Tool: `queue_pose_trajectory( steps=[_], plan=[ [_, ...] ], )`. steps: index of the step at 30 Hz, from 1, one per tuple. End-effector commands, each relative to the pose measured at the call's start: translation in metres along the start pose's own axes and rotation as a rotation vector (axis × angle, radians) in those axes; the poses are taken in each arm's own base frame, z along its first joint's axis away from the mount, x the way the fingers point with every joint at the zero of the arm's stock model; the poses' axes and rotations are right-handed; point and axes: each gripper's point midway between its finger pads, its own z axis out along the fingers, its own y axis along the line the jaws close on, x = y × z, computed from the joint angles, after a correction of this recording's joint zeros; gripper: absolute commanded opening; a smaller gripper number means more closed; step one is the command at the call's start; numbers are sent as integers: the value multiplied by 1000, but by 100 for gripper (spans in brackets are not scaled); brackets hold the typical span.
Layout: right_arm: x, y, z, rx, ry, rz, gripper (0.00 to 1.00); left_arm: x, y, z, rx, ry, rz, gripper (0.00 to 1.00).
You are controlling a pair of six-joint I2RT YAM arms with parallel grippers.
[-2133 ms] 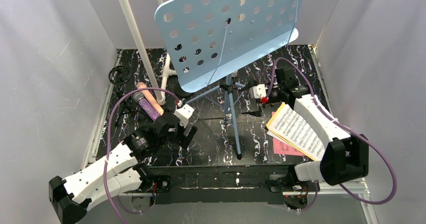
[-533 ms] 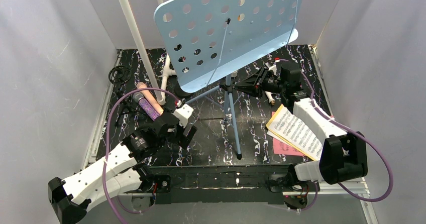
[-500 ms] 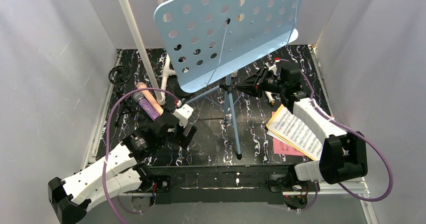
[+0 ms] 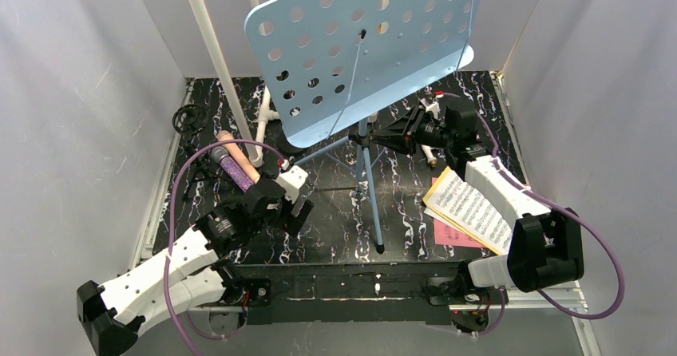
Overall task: Pack up the instrument practice props
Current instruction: Unscrew the knob on the music stand.
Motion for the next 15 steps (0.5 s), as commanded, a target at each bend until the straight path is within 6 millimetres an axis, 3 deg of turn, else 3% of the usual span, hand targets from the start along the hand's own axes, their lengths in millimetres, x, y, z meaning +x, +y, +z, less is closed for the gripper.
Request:
queue_pose_trajectory(
  steps=[1, 8, 15],
  plan=[
    [5, 5, -3, -13, 5, -107, 33, -6, 2, -4, -1, -12, 5, 98],
    [4, 3, -6, -15, -16, -265, 18, -7, 1, -4, 4, -14, 6, 98],
    [-11, 12, -1, -55, -39, -713, 4, -7, 1, -5, 5, -18, 3, 98]
  ],
)
